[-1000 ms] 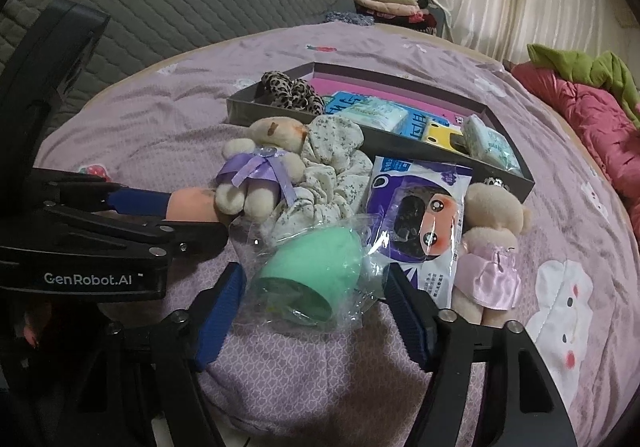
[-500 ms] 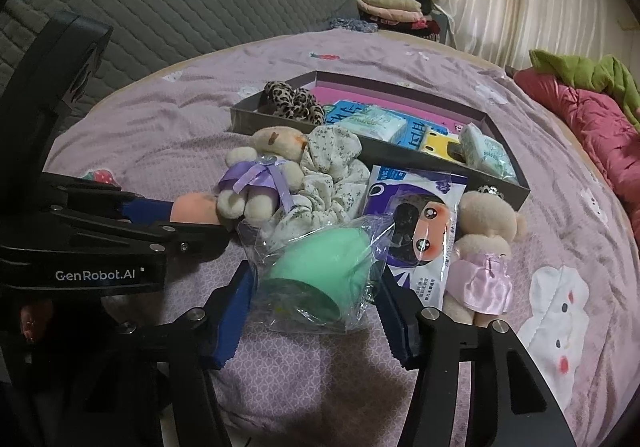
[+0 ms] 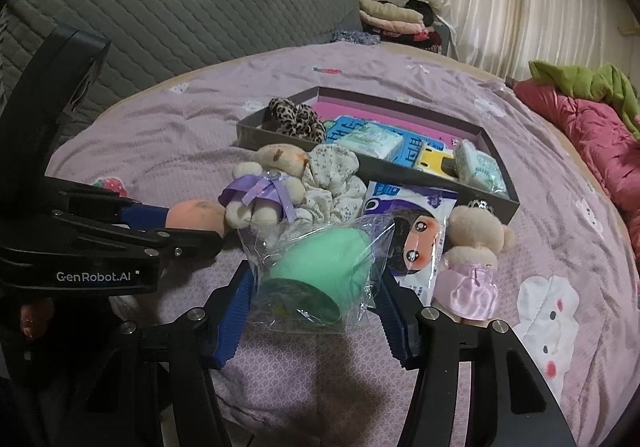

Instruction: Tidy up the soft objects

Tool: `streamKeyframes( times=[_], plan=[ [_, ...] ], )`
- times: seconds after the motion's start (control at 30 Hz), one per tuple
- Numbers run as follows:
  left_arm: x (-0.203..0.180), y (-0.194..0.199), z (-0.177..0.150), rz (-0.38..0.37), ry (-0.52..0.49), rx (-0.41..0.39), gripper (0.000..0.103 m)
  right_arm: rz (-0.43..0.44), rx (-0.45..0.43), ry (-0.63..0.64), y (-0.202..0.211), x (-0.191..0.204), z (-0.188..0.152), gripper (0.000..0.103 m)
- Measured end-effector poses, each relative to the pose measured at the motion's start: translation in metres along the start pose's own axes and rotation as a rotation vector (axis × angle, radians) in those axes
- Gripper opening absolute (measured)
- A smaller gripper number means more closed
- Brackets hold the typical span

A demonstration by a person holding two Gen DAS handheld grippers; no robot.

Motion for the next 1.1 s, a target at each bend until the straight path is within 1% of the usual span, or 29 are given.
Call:
streamKeyframes(
  times=[0.1,0.57,0.77,0.93,1.1],
  plan=[
    [0.000,0.004,-0.001,0.020,-0.001,-0.007,0.039,-0.001,-0.014,-0.006,0.005,-0.002,0.000,0.060],
    [0.000,0.025,-0.001,0.057,0.012,-0.046,0.039,-0.012,-0.068,-0.064,0.022,-0.021,0.001,0.060],
    [0.003,0.035,0.001,0.061,0.028,-0.066,0.039,-0.019,-0.097,-0.067,0.030,-0.024,0.002,0.060],
    [-0.003,0.047,0.005,0.062,0.023,-0.097,0.039,-0.035,-0.121,-0.061,0.035,-0.025,0.003,0.060],
    [-0.009,0.051,0.009,0.066,0.019,-0.111,0.039,-0.051,-0.136,-0.053,0.039,-0.025,0.005,0.060]
  ],
)
Point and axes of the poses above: each gripper's, at about its wrist camera, not at the fingertips, and y roughly against the way its jaws point, x to its left, z to its top, the point moved 2 cm from there along -y, roughly the way its jaws point, and after that the axes turned 13 degrees about x, right-handed, at the moved point
